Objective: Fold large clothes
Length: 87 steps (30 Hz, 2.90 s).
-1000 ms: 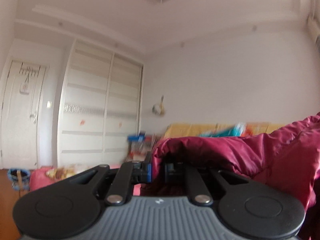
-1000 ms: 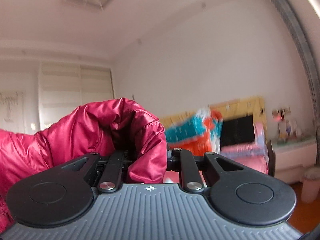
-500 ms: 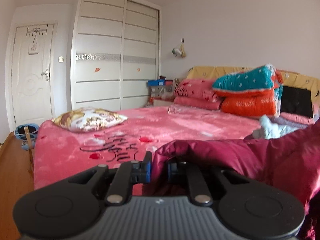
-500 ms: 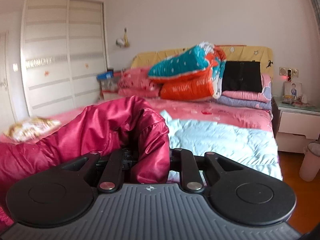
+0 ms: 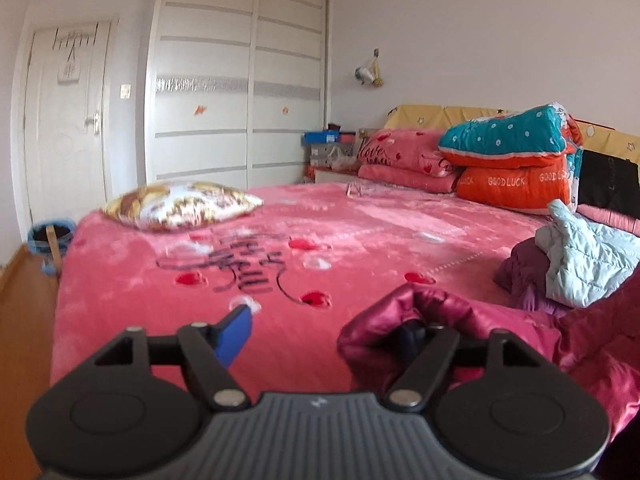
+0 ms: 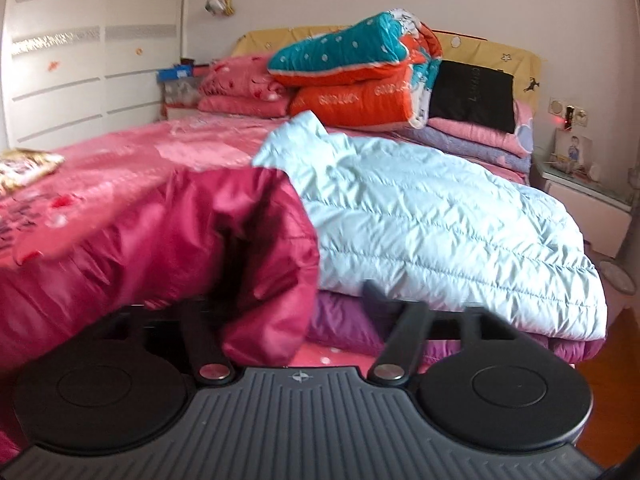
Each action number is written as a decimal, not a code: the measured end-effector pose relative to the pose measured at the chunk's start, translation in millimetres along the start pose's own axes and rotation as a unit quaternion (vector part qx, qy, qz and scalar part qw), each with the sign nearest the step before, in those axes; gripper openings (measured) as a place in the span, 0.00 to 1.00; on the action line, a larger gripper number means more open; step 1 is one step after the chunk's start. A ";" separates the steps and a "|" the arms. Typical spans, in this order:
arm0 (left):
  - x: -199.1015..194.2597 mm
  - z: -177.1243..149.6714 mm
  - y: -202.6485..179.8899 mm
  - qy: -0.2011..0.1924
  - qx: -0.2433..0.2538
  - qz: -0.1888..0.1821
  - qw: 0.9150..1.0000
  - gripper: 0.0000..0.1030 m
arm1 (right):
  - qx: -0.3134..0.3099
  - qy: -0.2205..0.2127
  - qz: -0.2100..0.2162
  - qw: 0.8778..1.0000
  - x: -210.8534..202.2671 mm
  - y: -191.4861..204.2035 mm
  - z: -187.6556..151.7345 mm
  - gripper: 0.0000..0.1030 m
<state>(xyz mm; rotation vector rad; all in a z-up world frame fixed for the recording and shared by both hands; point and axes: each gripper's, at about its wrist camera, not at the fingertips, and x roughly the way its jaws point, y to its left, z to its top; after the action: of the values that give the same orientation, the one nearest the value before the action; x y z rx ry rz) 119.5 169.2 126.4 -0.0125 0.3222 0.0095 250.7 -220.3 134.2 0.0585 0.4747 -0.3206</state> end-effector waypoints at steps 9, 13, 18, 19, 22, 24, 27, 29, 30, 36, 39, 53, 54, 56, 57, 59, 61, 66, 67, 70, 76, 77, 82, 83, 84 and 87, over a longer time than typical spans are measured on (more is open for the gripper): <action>-14.8 3.5 7.4 -0.019 0.053 0.036 0.998 0.93 | -0.019 0.045 0.013 0.999 -13.9 -12.8 -30.0 1.00; -11.1 2.8 14.0 -0.001 0.055 0.042 0.998 0.95 | -0.003 0.075 0.038 0.996 -53.2 -23.0 -50.7 1.00; -14.0 3.8 16.0 0.002 0.049 0.041 0.998 0.96 | 0.018 0.095 0.068 0.993 -109.3 -35.0 -74.9 1.00; -15.6 4.6 15.5 0.002 0.048 0.039 0.998 0.96 | 0.028 0.097 0.078 0.992 -122.5 -36.9 -80.2 1.00; -21.5 7.3 13.3 -0.001 0.042 0.031 0.999 0.96 | 0.042 0.104 0.114 0.987 -158.1 -33.6 -95.3 1.00; -25.1 8.8 12.2 -0.004 0.036 0.024 0.999 0.96 | 0.038 0.112 0.139 0.983 -184.4 -21.3 -109.7 1.00; -32.0 13.5 12.9 -0.010 0.018 0.005 1.000 0.96 | 0.016 0.139 0.176 0.975 -208.7 5.6 -133.9 1.00; -36.4 15.8 12.2 -0.015 0.009 -0.011 1.000 0.96 | -0.028 0.149 0.182 0.972 -223.1 30.3 -154.0 1.00; -38.7 15.9 11.0 -0.018 0.009 -0.019 1.000 0.96 | -0.053 0.153 0.174 0.971 -227.9 40.8 -163.3 1.00; -40.1 11.2 5.5 -0.020 0.023 -0.051 0.998 0.96 | -0.174 0.124 0.089 0.973 -226.0 63.6 -199.1 0.87; -39.8 11.2 5.3 -0.020 0.020 -0.057 0.998 0.96 | -0.159 0.130 0.080 0.975 -216.2 44.2 -194.5 0.52; -21.6 5.6 3.7 0.000 -0.038 -0.077 0.996 0.96 | -0.086 -0.026 -0.141 0.986 -176.2 -75.3 -67.3 0.29; -17.8 3.5 2.9 0.004 -0.039 -0.071 0.997 0.96 | -0.078 -0.027 -0.154 0.985 -166.5 -83.8 -58.5 0.29; -11.1 -0.5 -1.0 0.012 -0.033 -0.057 0.998 0.97 | -0.064 -0.022 -0.177 0.982 -144.8 -98.1 -46.3 0.29; -8.3 -2.5 -2.9 0.017 -0.029 -0.049 0.998 0.98 | -0.061 -0.017 -0.188 0.980 -132.2 -102.4 -43.1 0.29; -1.7 -6.4 -6.3 0.031 -0.017 -0.029 0.999 0.99 | -0.058 -0.002 -0.204 0.977 -112.9 -104.6 -44.2 0.29; 7.0 -10.9 -9.9 0.055 -0.003 -0.015 0.998 0.99 | -0.059 0.022 -0.209 0.976 -93.5 -101.8 -49.3 0.37; 23.1 -21.4 -7.5 0.094 -0.009 -0.009 0.996 0.99 | -0.075 0.036 -0.191 0.978 -96.9 -76.7 -68.7 0.96; 23.3 -21.4 -5.3 0.095 -0.016 -0.009 0.995 0.99 | -0.085 0.031 -0.185 0.978 -105.2 -69.8 -73.2 0.96; 22.9 -21.0 6.4 0.089 -0.053 -0.005 0.995 1.00 | -0.102 0.002 -0.171 0.980 -124.5 -43.5 -82.6 0.97; 24.0 -20.5 30.2 0.080 -0.097 0.030 0.992 0.99 | -0.101 -0.031 -0.045 0.993 -146.1 12.9 -85.5 0.98; 24.7 -20.8 32.2 0.081 -0.100 0.031 0.991 0.99 | -0.109 -0.025 -0.019 0.993 -142.2 27.5 -85.8 0.98; 26.9 -20.5 46.1 0.076 -0.102 0.049 0.991 0.99 | -0.127 -0.004 0.087 0.988 -107.8 82.7 -84.8 0.98; 28.1 -20.5 50.7 0.076 -0.108 0.052 0.990 0.99 | -0.125 -0.001 0.096 0.988 -96.1 89.1 -82.4 0.98; 28.8 -21.2 54.9 0.076 -0.114 0.055 0.989 0.99 | -0.121 -0.004 0.107 0.987 -87.4 97.5 -80.5 0.98; 32.3 -23.1 67.4 0.077 -0.136 0.063 0.986 0.99 | -0.097 -0.021 0.146 0.984 -78.9 115.4 -67.9 0.98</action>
<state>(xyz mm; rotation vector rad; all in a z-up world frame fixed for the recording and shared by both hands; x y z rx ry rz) 142.0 236.6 93.5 -0.2649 0.4746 0.1778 191.1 -79.2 107.8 -0.0674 0.4466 0.0124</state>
